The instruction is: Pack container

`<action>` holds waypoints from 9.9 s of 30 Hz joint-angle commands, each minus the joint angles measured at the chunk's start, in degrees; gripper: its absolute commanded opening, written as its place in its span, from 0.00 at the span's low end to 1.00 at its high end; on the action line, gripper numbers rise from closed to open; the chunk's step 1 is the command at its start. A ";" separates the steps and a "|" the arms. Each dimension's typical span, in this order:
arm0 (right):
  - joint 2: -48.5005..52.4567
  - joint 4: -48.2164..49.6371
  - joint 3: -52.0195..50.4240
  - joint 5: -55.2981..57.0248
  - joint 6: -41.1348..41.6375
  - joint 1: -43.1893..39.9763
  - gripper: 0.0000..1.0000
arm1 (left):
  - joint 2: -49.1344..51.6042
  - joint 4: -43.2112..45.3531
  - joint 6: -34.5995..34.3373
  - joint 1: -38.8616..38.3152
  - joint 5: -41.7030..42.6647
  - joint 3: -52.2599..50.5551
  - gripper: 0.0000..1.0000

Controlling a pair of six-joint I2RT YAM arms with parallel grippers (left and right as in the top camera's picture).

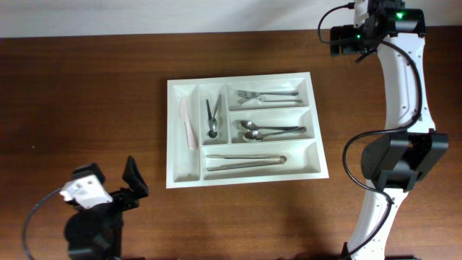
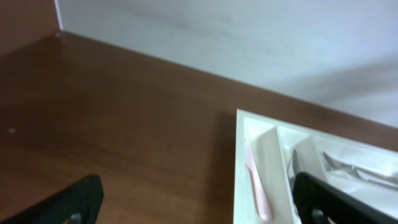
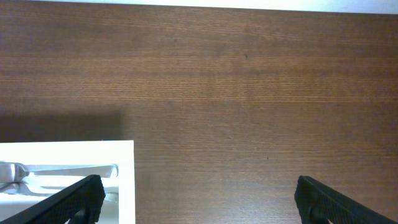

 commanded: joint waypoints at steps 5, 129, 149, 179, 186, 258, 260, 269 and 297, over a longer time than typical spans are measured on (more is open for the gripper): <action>-1.20 0.04 0.94 0.46 0.33 0.35 0.99 | -8.57 8.35 0.92 -0.90 3.08 -13.53 0.99; -128.93 56.98 -132.72 0.57 23.45 4.13 0.99 | -13.64 13.00 23.06 -1.25 3.08 -21.51 0.99; -128.91 57.44 -134.42 0.68 9.44 4.13 0.99 | -13.64 13.00 23.06 -1.25 3.08 -21.51 0.99; -128.87 57.44 -134.42 0.68 9.44 4.13 0.99 | -13.64 13.00 23.06 -1.25 3.08 -21.51 0.99; -128.87 57.44 -134.42 0.68 9.44 4.13 0.99 | -13.64 13.00 23.06 -1.25 3.08 -21.51 0.99; -128.87 57.44 -134.42 0.68 9.44 4.13 0.99 | -13.64 13.00 23.06 -1.25 3.08 -21.51 0.99; -128.87 57.44 -134.42 0.68 9.44 4.13 0.99 | -13.64 13.00 23.06 -1.25 3.08 -21.51 0.99; -128.87 57.44 -134.42 0.68 9.44 4.13 0.99 | -13.64 13.00 23.06 -1.25 3.08 -21.51 0.99; -128.87 57.44 -134.42 0.68 9.44 4.13 0.99 | -13.64 13.00 23.06 -1.25 3.08 -21.51 0.99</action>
